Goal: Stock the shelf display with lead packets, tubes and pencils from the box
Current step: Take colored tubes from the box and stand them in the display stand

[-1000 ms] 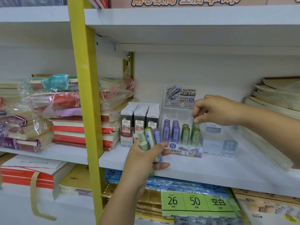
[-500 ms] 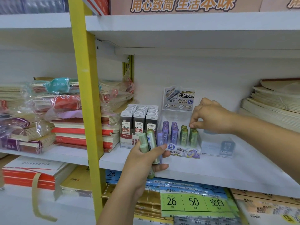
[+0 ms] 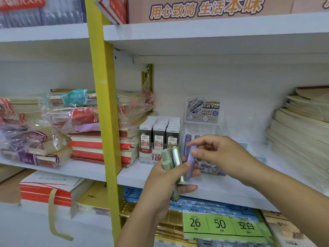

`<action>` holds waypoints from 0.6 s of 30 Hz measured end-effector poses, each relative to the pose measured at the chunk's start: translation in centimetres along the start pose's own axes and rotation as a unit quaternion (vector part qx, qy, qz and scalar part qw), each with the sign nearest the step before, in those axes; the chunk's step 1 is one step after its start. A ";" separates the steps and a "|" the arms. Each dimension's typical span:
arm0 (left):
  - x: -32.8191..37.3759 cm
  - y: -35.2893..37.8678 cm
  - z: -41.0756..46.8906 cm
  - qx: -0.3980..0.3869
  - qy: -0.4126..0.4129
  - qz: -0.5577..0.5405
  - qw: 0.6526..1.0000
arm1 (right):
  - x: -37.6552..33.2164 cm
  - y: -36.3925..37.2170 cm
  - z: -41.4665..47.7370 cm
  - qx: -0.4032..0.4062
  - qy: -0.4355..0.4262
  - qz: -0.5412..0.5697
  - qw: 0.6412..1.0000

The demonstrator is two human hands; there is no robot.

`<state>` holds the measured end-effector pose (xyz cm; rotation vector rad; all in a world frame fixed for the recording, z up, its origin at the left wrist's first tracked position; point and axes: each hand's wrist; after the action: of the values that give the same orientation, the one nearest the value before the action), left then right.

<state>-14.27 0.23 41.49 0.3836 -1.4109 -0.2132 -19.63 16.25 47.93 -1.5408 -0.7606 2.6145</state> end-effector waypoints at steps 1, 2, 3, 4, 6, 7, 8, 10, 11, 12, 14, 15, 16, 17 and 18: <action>0.0 -0.1 0.0 0.005 0.000 0.001 1.000 | 0.0 -0.1 0.2 0.015 0.009 0.021 1.000; 0.0 -0.3 -0.1 0.012 0.000 0.008 1.000 | -0.2 -0.4 0.6 0.039 0.013 0.040 0.998; 0.0 -0.4 -0.1 0.022 0.003 0.021 1.000 | -0.3 -0.8 1.1 0.074 0.004 0.054 0.996; 0.0 -0.6 -0.1 0.032 0.006 0.041 0.999 | -0.6 -1.3 1.9 0.114 -0.017 0.054 0.992; 0.0 -1.0 0.1 0.051 0.010 0.083 0.995 | -1.1 -2.5 3.9 0.172 -0.084 -0.002 0.981; 0.0 -1.2 0.3 0.058 0.013 0.094 0.994 | -1.2 -2.9 5.0 0.176 -0.111 -0.048 0.977; 0.0 -1.3 0.5 0.064 0.018 0.096 0.993 | -1.3 -3.0 6.2 0.169 -0.121 -0.092 0.974; 0.2 -1.7 0.8 0.076 0.031 0.085 0.993 | -0.8 -2.9 8.4 0.137 -0.107 -0.173 0.970; 0.3 -1.9 0.9 0.081 0.034 0.079 0.993 | -0.4 -2.5 9.3 0.117 -0.092 -0.201 0.968; 0.3 -2.0 1.1 0.084 0.036 0.074 0.993 | 0.0 -2.1 10.2 0.098 -0.075 -0.213 0.969; 0.3 -2.4 1.3 0.085 0.040 0.062 0.994 | 0.6 -1.2 11.3 0.069 -0.028 -0.213 0.974; 0.3 -2.5 1.3 0.084 0.041 0.056 0.994 | 0.9 -0.9 11.7 0.056 0.002 -0.206 0.977; 0.3 -2.7 1.4 0.082 0.042 0.054 0.994 | 1.2 -0.6 11.9 0.038 0.035 -0.196 0.979; 0.3 -2.9 1.4 0.082 0.041 0.058 0.994 | 1.5 -0.4 12.0 0.021 0.063 -0.192 0.979; 0.3 -3.0 1.4 0.084 0.037 0.061 0.994 | 1.8 -0.3 12.1 0.011 0.082 -0.196 0.977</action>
<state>-15.39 -2.87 40.73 0.4375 -1.3778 0.0211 -30.62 12.14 51.40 -1.4073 -0.9095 2.1795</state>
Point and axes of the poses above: each hand's wrist, its own z-axis towards the middle knuckle, its own y-axis out of the palm, x = y × z, and after that the axes turned 6 degrees about x, right-handed
